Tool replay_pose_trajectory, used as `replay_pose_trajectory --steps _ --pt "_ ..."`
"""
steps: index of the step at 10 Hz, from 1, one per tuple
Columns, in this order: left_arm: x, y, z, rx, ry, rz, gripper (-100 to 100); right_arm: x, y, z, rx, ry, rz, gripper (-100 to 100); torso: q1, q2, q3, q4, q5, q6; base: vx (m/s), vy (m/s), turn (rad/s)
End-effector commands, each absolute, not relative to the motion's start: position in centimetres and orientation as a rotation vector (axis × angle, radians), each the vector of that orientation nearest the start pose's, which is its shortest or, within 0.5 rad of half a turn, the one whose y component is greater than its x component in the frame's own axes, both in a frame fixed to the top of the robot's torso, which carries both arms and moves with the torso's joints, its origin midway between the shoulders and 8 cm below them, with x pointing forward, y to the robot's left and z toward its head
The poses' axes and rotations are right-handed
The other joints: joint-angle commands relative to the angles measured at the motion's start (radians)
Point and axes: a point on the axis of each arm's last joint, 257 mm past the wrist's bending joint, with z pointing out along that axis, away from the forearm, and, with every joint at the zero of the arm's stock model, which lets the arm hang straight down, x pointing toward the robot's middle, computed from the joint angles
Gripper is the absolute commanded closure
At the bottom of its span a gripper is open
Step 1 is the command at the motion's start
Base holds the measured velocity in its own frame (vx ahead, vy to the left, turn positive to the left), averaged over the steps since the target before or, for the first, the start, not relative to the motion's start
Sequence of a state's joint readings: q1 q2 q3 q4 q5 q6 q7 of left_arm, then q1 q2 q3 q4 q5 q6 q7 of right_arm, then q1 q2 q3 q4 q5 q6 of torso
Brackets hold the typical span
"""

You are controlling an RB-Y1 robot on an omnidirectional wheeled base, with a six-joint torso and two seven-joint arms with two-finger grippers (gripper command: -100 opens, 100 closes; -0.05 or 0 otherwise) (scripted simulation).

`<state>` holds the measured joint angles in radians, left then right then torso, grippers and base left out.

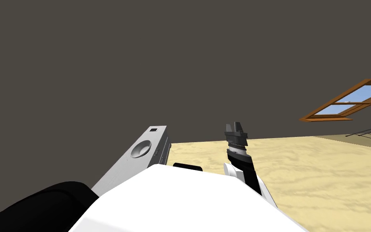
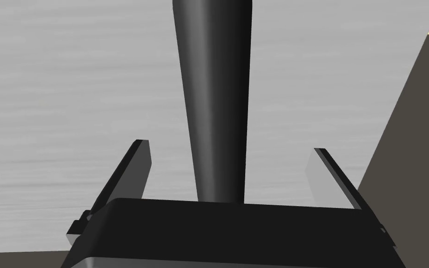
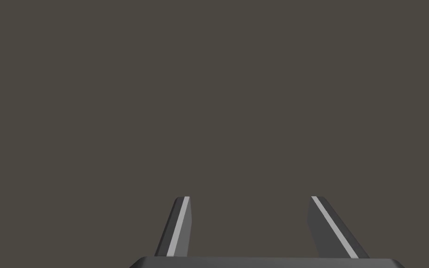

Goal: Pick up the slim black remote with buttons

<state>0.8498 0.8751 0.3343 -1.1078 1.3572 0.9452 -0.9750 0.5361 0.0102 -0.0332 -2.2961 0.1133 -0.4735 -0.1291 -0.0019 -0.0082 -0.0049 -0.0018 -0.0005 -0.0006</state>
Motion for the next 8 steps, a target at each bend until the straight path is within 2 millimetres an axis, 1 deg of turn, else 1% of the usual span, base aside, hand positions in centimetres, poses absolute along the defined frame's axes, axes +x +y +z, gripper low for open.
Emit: replay_pose_trajectory --steps 1,2,3,4,5,7,8 --pt "-11.3 61.5 -44.7 -2.347 2.155 0.08 -100 34.3 -28.3 1.4 0.678 0.666 1.292 0 0.0 0.0 0.0 0.0 0.0 0.0 0.113 0.002 -0.059" --pt "-11.8 61.2 -44.8 -2.363 2.158 0.077 -100 34.3 -28.3 1.4 0.678 0.666 1.292 0 0.0 0.001 0.0 0.0 0.0 0.0 0.071 -0.004 -0.033" --pt "-11.4 61.4 -44.7 -2.352 2.154 0.08 -100 34.3 -28.3 1.4 0.678 0.666 1.292 0 -0.001 0.003 0.002 0.001 0.0 0.0 0.026 -0.001 -0.003" --pt "-11.4 61.3 -44.7 -2.353 2.156 0.079 0 34.3 -28.3 1.4 0.678 0.666 1.292 0 -0.001 0.006 0.003 0.001 0.0 0.0 0.007 0.0 0.0" --pt "-11.3 60.5 -46.1 -2.36 2.149 0.077 -100 34.3 -28.3 1.4 0.678 0.666 1.292 0 -0.001 0.008 0.004 0.002 0.0 -0.001 -0.018 0.029 -0.036" --pt "-11.1 59.7 -47.4 -2.366 2.145 0.074 -100 34.3 -28.3 1.4 0.678 0.666 1.292 0 0.002 0.011 0.006 0.002 0.001 0.0 -0.045 0.052 -0.044" --pt "-11.0 59.9 -47.0 -2.365 2.146 0.073 -100 34.3 -28.3 1.4 0.678 0.666 1.292 0 0.003 0.012 0.007 0.003 0.001 0.0 -0.021 0.024 -0.01"
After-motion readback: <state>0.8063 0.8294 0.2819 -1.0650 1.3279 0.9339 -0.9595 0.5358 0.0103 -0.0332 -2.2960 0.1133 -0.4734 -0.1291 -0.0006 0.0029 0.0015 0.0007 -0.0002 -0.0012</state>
